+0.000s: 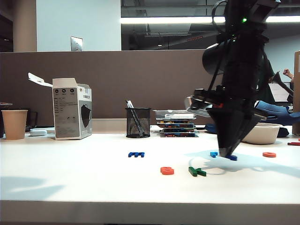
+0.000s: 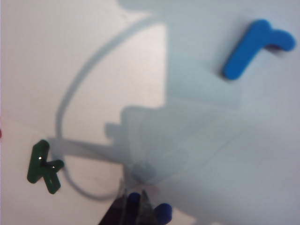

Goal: Select the appropriate letters from the row of letter magnets placed on the table to arrange into the word "sky".

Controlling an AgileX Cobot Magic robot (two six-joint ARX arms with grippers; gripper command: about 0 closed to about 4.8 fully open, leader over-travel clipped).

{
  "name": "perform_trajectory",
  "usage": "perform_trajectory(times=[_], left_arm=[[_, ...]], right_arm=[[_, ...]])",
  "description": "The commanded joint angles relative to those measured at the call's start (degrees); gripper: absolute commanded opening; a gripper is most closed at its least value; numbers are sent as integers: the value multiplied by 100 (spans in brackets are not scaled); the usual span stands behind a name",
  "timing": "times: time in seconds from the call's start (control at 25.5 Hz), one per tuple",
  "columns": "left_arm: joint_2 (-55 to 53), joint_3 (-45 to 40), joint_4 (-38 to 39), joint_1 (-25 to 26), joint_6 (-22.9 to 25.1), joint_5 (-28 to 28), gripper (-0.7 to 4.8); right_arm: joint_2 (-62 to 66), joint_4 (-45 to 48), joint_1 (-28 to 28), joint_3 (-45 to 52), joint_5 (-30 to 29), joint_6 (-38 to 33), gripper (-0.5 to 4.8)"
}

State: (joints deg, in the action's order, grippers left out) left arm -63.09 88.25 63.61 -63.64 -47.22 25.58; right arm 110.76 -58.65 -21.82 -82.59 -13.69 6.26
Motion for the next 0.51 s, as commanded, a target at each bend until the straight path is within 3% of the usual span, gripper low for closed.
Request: perform_trajectory(times=[0.04, 0.51], left_arm=[[11, 15, -46, 4, 26, 13, -4], [11, 15, -46, 4, 26, 15, -4]], right_arm=[[-44, 72, -164, -9, 26, -59, -2], [-35, 168, -437, 20, 457, -177, -2]])
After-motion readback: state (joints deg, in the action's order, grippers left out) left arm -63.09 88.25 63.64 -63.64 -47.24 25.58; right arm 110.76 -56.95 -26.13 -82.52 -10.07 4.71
